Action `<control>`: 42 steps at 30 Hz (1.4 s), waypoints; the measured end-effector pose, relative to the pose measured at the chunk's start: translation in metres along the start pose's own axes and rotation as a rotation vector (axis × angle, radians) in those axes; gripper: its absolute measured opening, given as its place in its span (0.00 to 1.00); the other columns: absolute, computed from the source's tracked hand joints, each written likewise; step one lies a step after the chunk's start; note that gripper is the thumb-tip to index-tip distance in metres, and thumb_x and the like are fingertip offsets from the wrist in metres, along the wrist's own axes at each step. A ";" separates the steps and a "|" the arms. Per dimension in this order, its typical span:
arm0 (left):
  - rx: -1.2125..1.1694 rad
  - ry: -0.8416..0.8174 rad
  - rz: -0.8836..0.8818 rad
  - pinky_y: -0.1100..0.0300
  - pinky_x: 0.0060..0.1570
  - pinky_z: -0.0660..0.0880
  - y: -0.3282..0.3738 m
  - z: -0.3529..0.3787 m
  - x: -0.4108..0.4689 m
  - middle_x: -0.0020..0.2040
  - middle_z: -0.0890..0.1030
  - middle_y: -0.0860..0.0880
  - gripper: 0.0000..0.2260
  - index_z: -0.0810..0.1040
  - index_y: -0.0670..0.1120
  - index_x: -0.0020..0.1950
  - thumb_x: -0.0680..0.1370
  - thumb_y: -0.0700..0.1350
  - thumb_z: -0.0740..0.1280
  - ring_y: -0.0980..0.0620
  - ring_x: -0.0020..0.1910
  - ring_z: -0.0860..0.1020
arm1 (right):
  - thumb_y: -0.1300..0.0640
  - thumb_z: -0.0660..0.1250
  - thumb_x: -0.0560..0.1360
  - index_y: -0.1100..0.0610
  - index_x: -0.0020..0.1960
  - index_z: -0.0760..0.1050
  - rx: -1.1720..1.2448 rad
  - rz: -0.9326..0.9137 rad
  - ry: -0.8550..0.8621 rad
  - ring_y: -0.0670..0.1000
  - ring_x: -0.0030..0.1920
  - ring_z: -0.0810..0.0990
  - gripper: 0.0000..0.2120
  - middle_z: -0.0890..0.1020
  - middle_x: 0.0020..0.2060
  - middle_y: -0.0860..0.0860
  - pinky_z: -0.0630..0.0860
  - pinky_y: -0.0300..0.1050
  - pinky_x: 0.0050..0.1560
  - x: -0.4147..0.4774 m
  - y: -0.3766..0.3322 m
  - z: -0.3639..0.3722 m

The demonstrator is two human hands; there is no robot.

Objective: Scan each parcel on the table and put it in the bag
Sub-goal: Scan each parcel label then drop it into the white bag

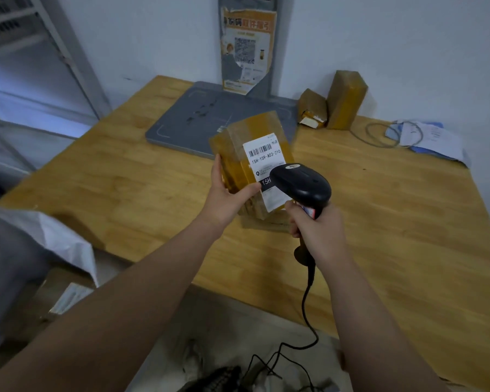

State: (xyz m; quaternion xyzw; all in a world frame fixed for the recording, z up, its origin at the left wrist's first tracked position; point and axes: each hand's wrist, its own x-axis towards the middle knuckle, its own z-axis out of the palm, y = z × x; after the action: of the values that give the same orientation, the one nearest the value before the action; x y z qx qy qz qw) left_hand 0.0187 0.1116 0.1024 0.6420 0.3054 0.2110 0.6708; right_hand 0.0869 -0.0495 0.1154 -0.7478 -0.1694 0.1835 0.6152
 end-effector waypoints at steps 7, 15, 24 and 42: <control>-0.103 0.233 -0.053 0.60 0.51 0.77 -0.029 -0.090 -0.050 0.64 0.73 0.47 0.42 0.48 0.58 0.77 0.73 0.50 0.73 0.55 0.58 0.76 | 0.63 0.68 0.75 0.56 0.44 0.81 0.348 0.110 -0.376 0.53 0.35 0.76 0.05 0.77 0.33 0.56 0.73 0.47 0.38 -0.032 -0.010 0.076; 0.016 0.578 -0.134 0.66 0.50 0.77 -0.109 -0.229 -0.167 0.63 0.73 0.56 0.37 0.53 0.57 0.75 0.74 0.46 0.72 0.65 0.56 0.76 | 0.63 0.72 0.72 0.60 0.39 0.78 0.276 0.375 -0.630 0.53 0.31 0.74 0.04 0.75 0.28 0.55 0.72 0.46 0.35 -0.093 0.018 0.223; 0.143 0.654 -0.338 0.56 0.56 0.75 -0.141 -0.377 -0.220 0.65 0.72 0.51 0.32 0.55 0.53 0.75 0.76 0.47 0.69 0.51 0.62 0.74 | 0.58 0.70 0.75 0.60 0.49 0.78 -0.159 0.385 -0.723 0.42 0.27 0.76 0.07 0.77 0.25 0.46 0.73 0.35 0.32 -0.165 0.060 0.339; 1.155 -0.584 -0.738 0.55 0.63 0.70 -0.230 -0.413 -0.211 0.70 0.71 0.46 0.24 0.66 0.49 0.75 0.79 0.53 0.64 0.46 0.66 0.71 | 0.56 0.70 0.74 0.49 0.46 0.72 -0.340 0.257 -0.683 0.47 0.41 0.79 0.07 0.77 0.36 0.45 0.70 0.39 0.38 -0.199 0.100 0.361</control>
State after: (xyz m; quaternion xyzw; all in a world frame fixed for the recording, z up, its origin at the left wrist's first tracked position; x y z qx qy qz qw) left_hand -0.4402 0.2521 -0.0915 0.7780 0.3727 -0.4013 0.3079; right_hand -0.2591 0.1458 -0.0326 -0.7501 -0.2972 0.4660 0.3632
